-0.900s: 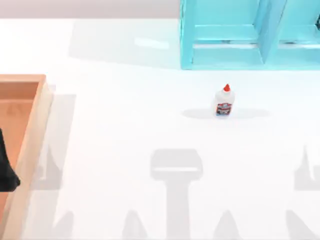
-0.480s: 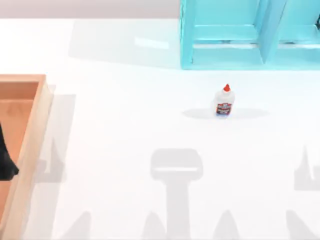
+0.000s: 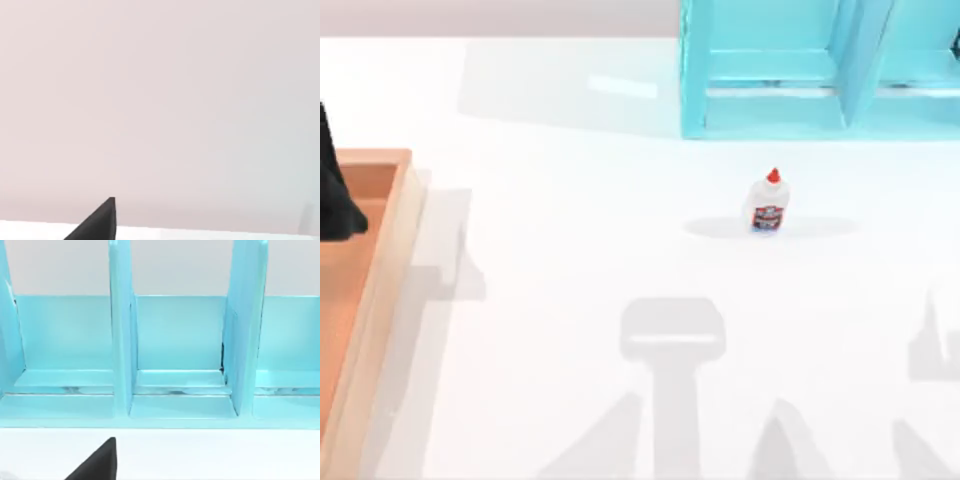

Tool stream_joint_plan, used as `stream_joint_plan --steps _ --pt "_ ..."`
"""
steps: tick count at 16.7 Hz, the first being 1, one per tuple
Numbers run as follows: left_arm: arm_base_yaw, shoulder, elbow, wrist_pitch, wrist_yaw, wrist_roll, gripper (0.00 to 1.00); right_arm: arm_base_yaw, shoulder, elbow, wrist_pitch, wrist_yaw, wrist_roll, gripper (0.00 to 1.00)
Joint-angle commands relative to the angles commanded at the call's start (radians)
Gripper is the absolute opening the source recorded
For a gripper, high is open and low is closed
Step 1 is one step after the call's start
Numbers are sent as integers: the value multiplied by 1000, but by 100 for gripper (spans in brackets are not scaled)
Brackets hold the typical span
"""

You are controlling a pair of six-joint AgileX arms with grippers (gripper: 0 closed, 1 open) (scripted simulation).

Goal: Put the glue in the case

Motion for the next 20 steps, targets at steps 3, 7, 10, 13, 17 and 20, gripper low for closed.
stream_joint_plan --steps 3,7,10,13,17,20 --pt "-58 151 84 82 -49 -11 100 0 0 0 0 0 0 100" --pt "-135 346 194 185 -117 -26 100 0 0 0 0 0 0 100" --pt "-193 488 274 258 -169 -36 100 0 0 0 0 0 0 100" --pt "-250 625 350 326 -222 -44 100 0 0 0 0 0 0 100" --pt "-323 802 445 407 -298 -55 100 0 0 0 0 0 0 100" --pt "-380 932 511 462 -356 -62 100 0 0 0 0 0 0 100"
